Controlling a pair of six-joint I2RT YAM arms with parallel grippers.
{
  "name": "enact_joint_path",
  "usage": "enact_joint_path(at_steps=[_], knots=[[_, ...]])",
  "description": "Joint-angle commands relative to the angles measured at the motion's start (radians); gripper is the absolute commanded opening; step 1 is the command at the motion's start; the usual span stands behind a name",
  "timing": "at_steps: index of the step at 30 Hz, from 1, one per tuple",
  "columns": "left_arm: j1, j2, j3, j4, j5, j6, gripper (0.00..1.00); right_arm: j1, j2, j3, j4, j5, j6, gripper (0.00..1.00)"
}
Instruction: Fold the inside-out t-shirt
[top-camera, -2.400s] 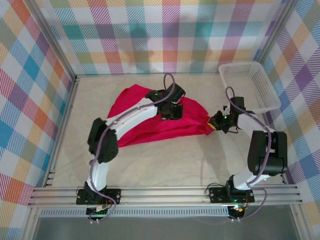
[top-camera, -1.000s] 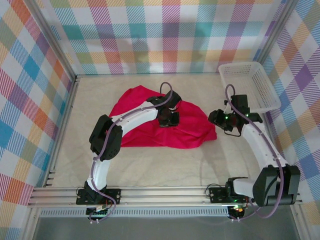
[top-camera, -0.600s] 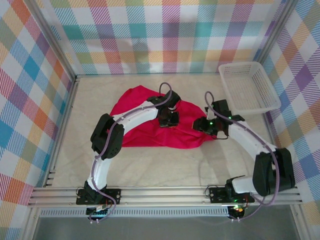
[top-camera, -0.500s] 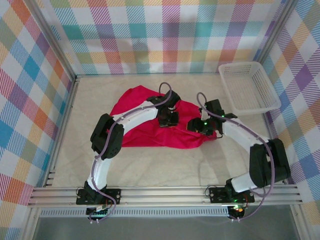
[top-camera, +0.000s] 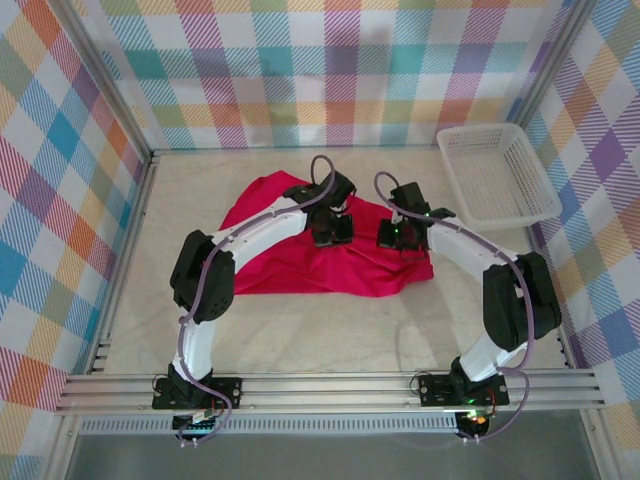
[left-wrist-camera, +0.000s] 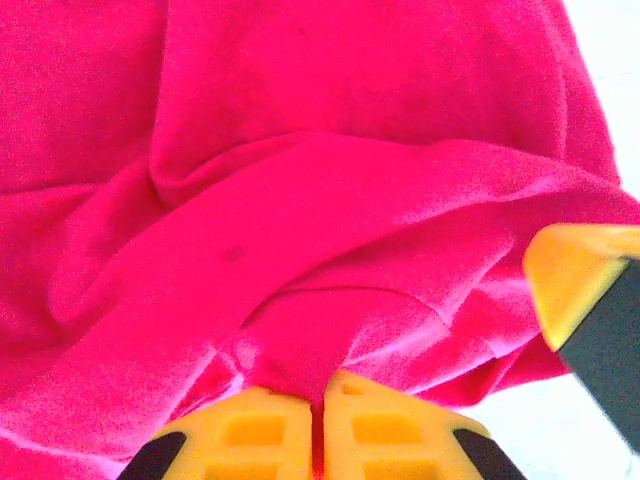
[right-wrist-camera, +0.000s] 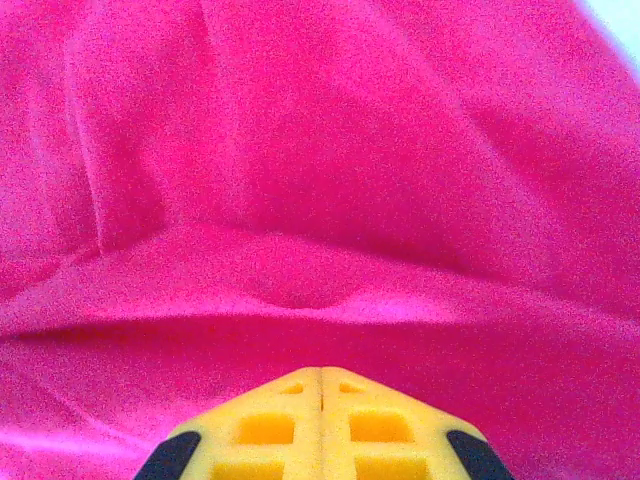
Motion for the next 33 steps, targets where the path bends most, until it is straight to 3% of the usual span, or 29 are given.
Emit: enact_joint_path(at_steps=[1, 4, 6, 8, 9, 11, 14, 17, 20, 22, 24, 27, 29, 33], knots=[[0.009, -0.044, 0.008, -0.020, -0.016, 0.014, 0.10, -0.006, -0.057, 0.061, -0.083, 0.085, -0.015, 0.00], [0.012, -0.031, 0.015, -0.018, -0.014, 0.018, 0.10, -0.011, -0.062, 0.095, -0.097, 0.075, -0.033, 0.00], [0.017, -0.019, 0.017, -0.011, -0.003, 0.018, 0.10, -0.010, -0.064, 0.096, -0.084, -0.019, -0.078, 0.04], [0.023, -0.008, 0.022, -0.012, 0.007, 0.020, 0.10, -0.008, -0.080, 0.055, -0.041, -0.122, -0.113, 0.41], [0.027, -0.005, 0.022, -0.012, 0.010, 0.021, 0.10, -0.006, -0.093, 0.026, -0.016, -0.155, -0.127, 0.54], [0.032, -0.004, 0.022, -0.012, 0.011, 0.022, 0.10, 0.002, -0.116, -0.026, 0.010, -0.175, -0.145, 0.71], [0.037, -0.013, 0.019, -0.012, 0.011, 0.023, 0.09, 0.015, -0.145, -0.106, 0.059, -0.194, -0.165, 0.79], [0.039, -0.018, 0.019, -0.010, 0.010, 0.024, 0.09, 0.023, -0.134, -0.161, 0.100, -0.183, -0.171, 0.79], [0.039, -0.024, 0.017, -0.010, 0.012, 0.024, 0.09, 0.024, -0.087, -0.168, 0.118, -0.141, -0.174, 0.76], [0.039, -0.029, 0.013, -0.010, 0.012, 0.024, 0.09, 0.024, -0.057, -0.155, 0.122, -0.090, -0.167, 0.67], [0.039, -0.035, 0.005, -0.007, 0.014, 0.023, 0.09, 0.024, -0.035, -0.125, 0.108, -0.039, -0.166, 0.51], [0.039, -0.049, -0.013, -0.003, 0.017, 0.020, 0.09, 0.023, -0.043, -0.086, 0.083, 0.032, -0.148, 0.15], [0.039, -0.061, -0.031, 0.006, 0.016, 0.015, 0.08, 0.018, -0.072, -0.065, 0.073, 0.038, -0.139, 0.00], [0.037, -0.064, -0.047, 0.025, 0.031, 0.012, 0.06, 0.009, -0.114, 0.003, 0.012, 0.036, -0.140, 0.00]])
